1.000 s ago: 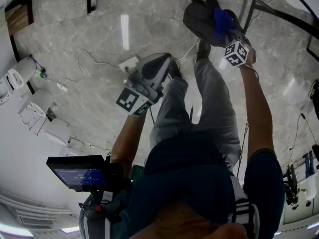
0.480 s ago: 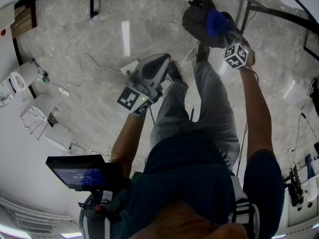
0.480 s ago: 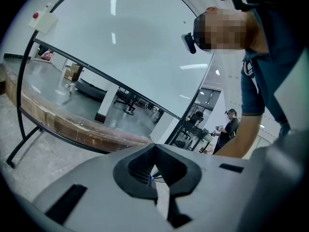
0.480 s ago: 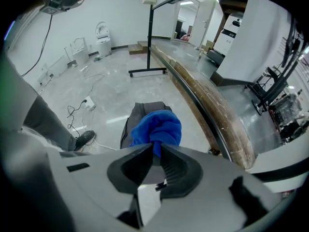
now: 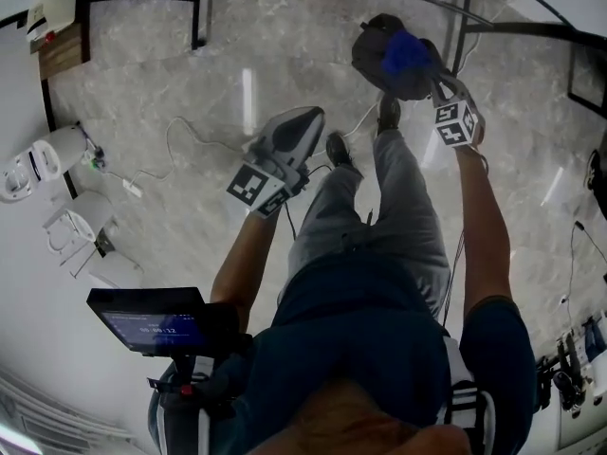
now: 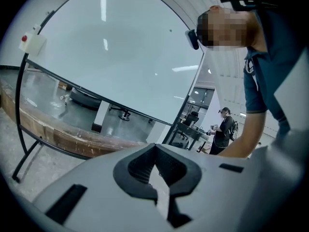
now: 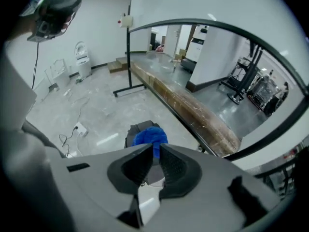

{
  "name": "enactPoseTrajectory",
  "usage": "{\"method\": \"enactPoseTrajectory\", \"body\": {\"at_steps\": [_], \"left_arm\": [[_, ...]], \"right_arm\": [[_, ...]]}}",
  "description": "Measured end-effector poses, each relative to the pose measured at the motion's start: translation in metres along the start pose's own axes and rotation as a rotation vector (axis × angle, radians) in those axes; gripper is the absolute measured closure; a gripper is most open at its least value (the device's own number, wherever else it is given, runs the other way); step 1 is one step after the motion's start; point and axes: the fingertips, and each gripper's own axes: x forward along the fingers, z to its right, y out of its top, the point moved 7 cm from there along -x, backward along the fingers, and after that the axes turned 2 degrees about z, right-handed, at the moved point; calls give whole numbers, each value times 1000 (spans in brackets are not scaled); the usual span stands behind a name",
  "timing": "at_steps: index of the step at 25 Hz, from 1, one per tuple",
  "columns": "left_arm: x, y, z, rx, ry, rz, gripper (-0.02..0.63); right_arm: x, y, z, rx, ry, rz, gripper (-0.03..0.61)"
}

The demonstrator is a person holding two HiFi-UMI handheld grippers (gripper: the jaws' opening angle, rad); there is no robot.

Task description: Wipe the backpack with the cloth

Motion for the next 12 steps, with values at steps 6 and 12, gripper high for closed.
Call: {"method": "enactPoseTrajectory", "body": {"at_steps": [6, 12], "left_arm": [[3, 19, 17, 72, -21, -26, 612], [-61, 81, 76, 136, -107, 95, 612]], "right_arm": [[-75, 16, 17, 167, -80, 177, 538], [-236, 63, -24, 295, -214, 386, 540]]}}
